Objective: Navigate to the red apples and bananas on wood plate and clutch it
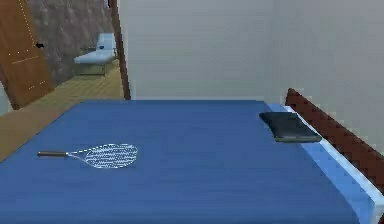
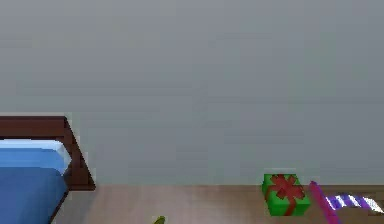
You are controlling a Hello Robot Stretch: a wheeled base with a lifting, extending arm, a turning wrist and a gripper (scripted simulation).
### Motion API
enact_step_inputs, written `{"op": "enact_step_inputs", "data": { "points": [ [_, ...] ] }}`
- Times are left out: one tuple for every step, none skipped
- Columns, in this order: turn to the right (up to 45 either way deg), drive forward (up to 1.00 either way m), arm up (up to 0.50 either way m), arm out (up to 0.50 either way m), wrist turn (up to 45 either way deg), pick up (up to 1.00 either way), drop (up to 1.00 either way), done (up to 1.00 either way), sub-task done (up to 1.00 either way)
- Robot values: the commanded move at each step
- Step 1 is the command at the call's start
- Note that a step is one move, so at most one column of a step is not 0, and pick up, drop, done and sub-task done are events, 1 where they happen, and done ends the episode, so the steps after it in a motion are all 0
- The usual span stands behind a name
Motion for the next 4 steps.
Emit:
{"op": "enact_step_inputs", "data": {
  "points": [
    [-45.0, 0.00, 0.00, 0.00, 0.0, 0.00, 0.00, 0.00, 0.00],
    [-45.0, 0.00, 0.00, 0.00, 0.0, 0.00, 0.00, 0.00, 0.00],
    [-45.0, 0.00, 0.00, 0.00, 0.0, 0.00, 0.00, 0.00, 0.00],
    [-27.0, 0.00, 0.00, 0.00, 0.0, 0.00, 0.00, 0.00, 0.00]
  ]
}}
